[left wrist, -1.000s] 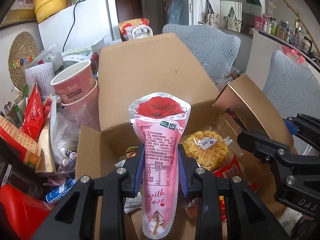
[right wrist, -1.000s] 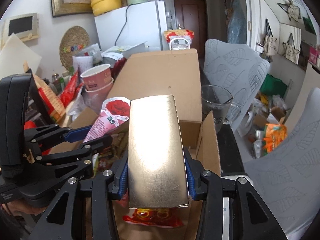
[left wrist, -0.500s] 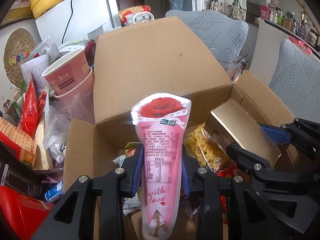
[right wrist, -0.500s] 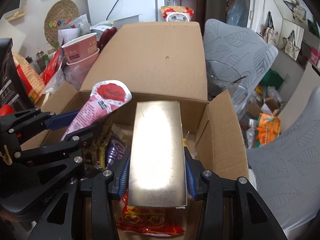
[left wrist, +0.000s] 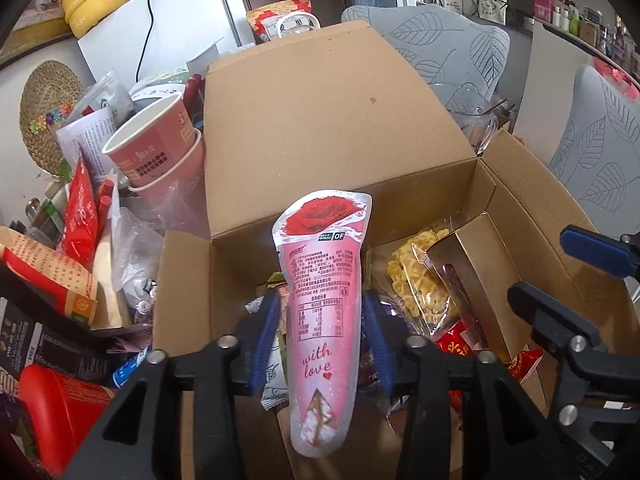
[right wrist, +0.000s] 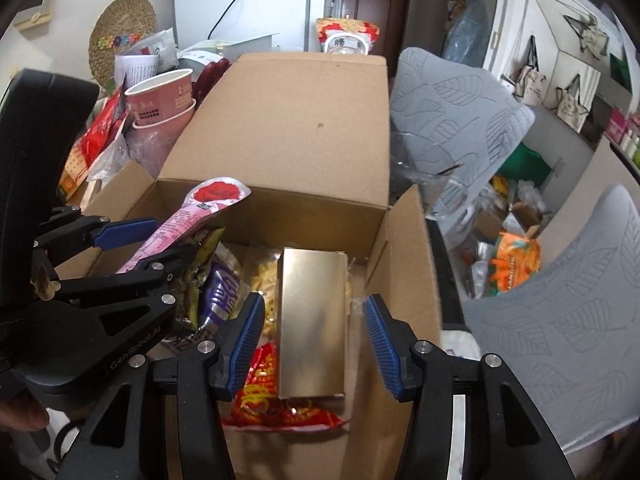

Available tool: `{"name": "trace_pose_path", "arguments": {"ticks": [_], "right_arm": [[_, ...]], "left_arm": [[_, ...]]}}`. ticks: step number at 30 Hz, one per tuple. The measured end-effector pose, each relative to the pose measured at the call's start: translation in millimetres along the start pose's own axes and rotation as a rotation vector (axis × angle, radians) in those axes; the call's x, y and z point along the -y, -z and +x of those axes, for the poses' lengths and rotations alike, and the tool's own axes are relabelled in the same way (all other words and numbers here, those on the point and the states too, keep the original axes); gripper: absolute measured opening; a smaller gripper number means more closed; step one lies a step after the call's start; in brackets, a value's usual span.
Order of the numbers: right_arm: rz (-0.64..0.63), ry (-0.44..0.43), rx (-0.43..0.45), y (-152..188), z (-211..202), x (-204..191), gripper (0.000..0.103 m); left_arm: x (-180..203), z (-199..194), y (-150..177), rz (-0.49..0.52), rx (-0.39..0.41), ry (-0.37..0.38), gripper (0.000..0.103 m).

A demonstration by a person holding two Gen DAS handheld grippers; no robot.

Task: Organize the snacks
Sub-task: 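Open the left gripper to drop the pink pouch while the right drops the gold box, then withdraw both grippers from the box back toward the snacks on the table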

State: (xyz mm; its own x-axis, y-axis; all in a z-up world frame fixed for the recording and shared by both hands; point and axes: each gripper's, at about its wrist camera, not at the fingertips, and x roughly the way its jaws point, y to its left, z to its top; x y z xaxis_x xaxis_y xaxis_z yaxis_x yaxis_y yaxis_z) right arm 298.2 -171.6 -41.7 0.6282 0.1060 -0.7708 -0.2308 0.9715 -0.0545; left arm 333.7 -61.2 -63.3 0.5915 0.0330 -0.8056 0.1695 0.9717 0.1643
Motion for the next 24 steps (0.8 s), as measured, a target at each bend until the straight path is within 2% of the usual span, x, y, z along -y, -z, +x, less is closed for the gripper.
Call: {"name": "trace_pose_path", "arguments": {"ticks": [1, 2, 3, 12, 24], "right_arm": [[0.003, 0.001, 0.006, 1.0, -3.3, -0.4, 0.055], [0.006, 0.001, 0.012, 1.2, -7.3, 0.4, 0.057], [0.009, 0.001, 0.016, 2.2, -11.2, 0.4, 0.056], [0.014, 0.013, 0.079, 0.1, -55.2, -2.3, 0.056], [0.025, 0.022, 0.188, 2.7, -120.8, -4.2, 0.056]], "left_arm": [[-0.8, -3.7, 0.1, -0.005, 0.010, 0.000, 0.062], [-2.4, -7.7, 0.8, -0.012, 0.019, 0.002, 0.075], [-3.4, -11.1, 1.4, -0.019, 0.027, 0.004, 0.079], [-10.8, -51.3, 3.6, -0.038, 0.094, 0.014, 0.079], [-17.3, -125.5, 10.7, -0.048, 0.209, 0.023, 0.079]]}}
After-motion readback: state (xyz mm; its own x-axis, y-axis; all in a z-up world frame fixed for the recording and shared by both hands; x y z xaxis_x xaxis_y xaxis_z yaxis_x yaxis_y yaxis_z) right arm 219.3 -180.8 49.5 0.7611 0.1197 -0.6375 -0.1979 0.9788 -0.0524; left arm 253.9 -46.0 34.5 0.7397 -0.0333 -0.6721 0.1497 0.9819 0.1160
